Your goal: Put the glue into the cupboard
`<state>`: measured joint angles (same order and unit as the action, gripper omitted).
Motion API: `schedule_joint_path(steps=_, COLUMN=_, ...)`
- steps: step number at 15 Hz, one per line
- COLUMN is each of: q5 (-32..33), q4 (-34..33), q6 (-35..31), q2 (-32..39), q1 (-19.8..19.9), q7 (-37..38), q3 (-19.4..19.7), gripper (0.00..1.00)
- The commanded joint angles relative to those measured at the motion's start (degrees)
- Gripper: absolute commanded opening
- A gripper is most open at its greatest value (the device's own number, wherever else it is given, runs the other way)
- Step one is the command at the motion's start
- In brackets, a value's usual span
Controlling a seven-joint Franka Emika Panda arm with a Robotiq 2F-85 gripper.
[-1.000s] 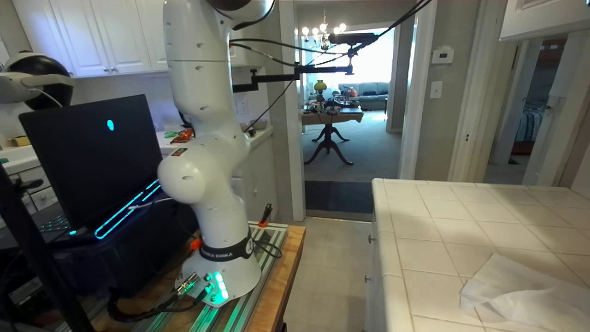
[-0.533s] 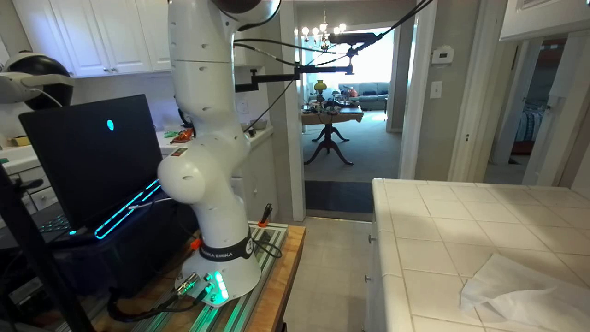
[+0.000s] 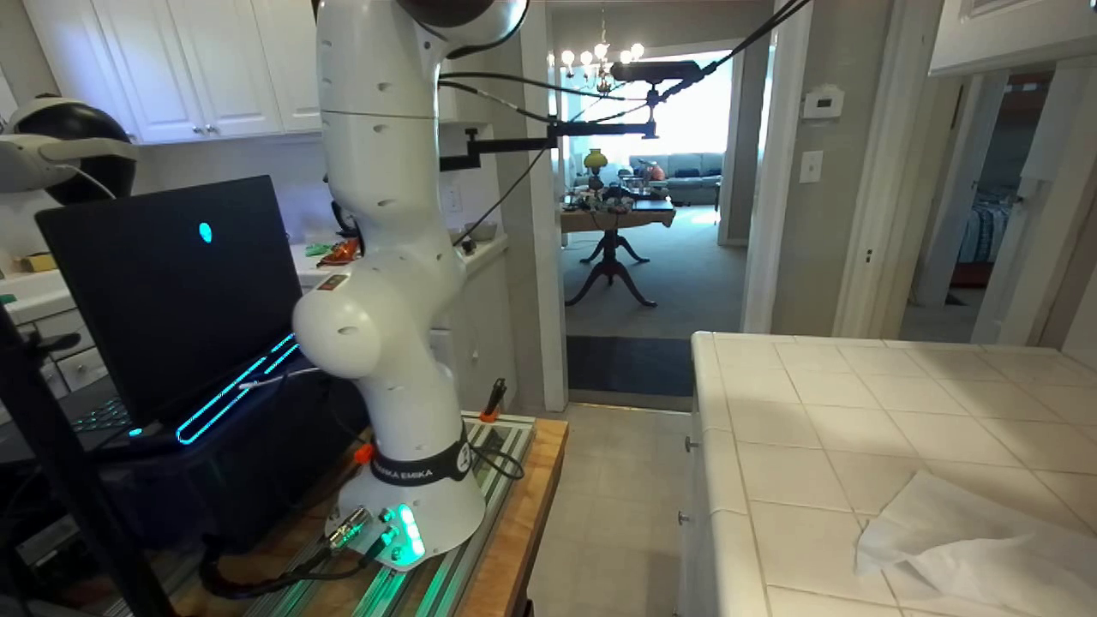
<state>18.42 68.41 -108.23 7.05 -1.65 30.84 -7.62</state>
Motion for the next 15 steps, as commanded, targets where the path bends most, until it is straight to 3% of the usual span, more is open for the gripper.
schedule_joint_path(steps=1, q5=-0.51, q4=-3.79, q6=0.09, q2=2.72, q1=-0.28, q7=-0.58, q3=-0.23, gripper=0.86)
schedule_joint_path(steps=4, q5=-0.66, q4=-3.78, q6=-0.08, q2=2.93, q1=-0.05, q7=-0.16, q3=-0.05, gripper=1.00)
schedule_joint_path(steps=15, q5=-0.92, q4=-2.26, q6=-0.65, q2=2.42, q1=0.33, q7=0.63, q3=0.11, gripper=1.00)
